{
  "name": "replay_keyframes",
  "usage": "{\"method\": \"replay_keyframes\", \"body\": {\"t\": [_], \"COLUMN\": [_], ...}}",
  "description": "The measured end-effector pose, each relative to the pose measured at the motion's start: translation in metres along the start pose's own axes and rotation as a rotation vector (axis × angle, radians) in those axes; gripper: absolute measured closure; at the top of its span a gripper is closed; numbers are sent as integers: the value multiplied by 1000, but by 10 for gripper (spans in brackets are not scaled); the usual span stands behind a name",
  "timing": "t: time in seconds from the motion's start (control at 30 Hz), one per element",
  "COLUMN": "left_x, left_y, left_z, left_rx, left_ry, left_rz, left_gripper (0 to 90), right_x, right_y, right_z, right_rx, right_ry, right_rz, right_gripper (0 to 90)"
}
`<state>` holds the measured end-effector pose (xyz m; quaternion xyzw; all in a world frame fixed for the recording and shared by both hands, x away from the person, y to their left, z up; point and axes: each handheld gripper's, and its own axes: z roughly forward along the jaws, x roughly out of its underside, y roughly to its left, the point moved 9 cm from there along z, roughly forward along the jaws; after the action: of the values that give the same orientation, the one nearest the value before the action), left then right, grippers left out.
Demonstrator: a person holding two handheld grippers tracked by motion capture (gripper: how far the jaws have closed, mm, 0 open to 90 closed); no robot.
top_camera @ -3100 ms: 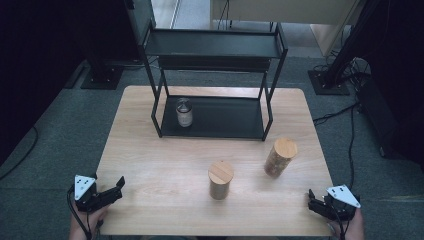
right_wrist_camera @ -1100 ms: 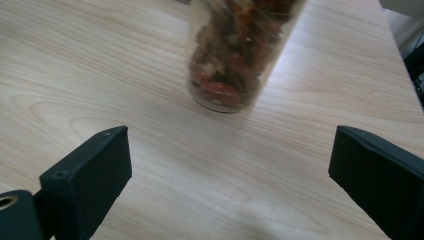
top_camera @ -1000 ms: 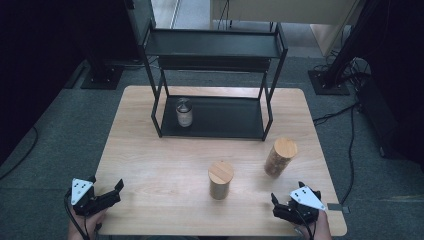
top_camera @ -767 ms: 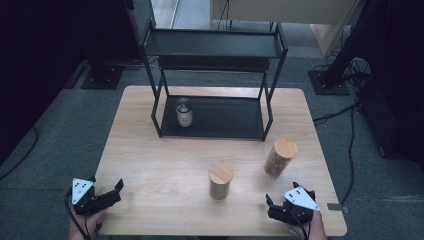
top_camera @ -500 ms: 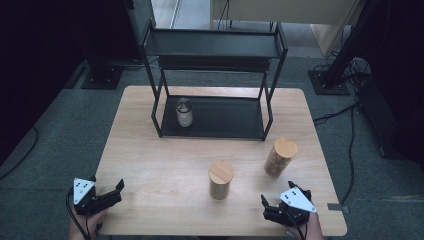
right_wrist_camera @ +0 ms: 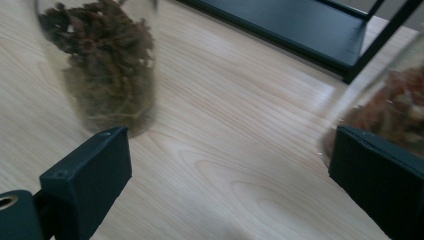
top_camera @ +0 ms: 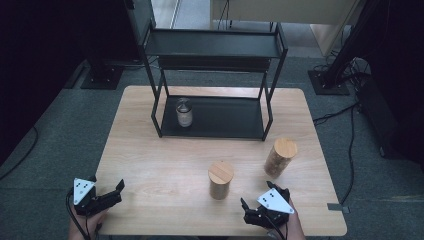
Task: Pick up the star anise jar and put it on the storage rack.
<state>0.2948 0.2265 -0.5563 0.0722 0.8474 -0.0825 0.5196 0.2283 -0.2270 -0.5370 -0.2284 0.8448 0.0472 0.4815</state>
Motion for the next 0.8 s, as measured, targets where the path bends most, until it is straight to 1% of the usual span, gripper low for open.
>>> {"method": "replay_keyframes", "body": {"t": [0.1, 0.37, 0.8], "left_x": [0, 0, 0], "left_y": [0, 0, 0], "left_z": [0, 0, -1], "left_rx": [-1, 2, 2], "left_ry": [0, -1, -4], "left_rz": [0, 0, 0], "left_gripper": [2, 2, 2], "right_x": [-2, -10, -20], "right_y": [7, 20, 46], "right_z": [3, 9, 24], "right_rx": [-16, -51, -105], "right_ry": [-2, -17, -16], "right_rz": [2, 11, 12], "right_gripper": [34, 43, 46]}}
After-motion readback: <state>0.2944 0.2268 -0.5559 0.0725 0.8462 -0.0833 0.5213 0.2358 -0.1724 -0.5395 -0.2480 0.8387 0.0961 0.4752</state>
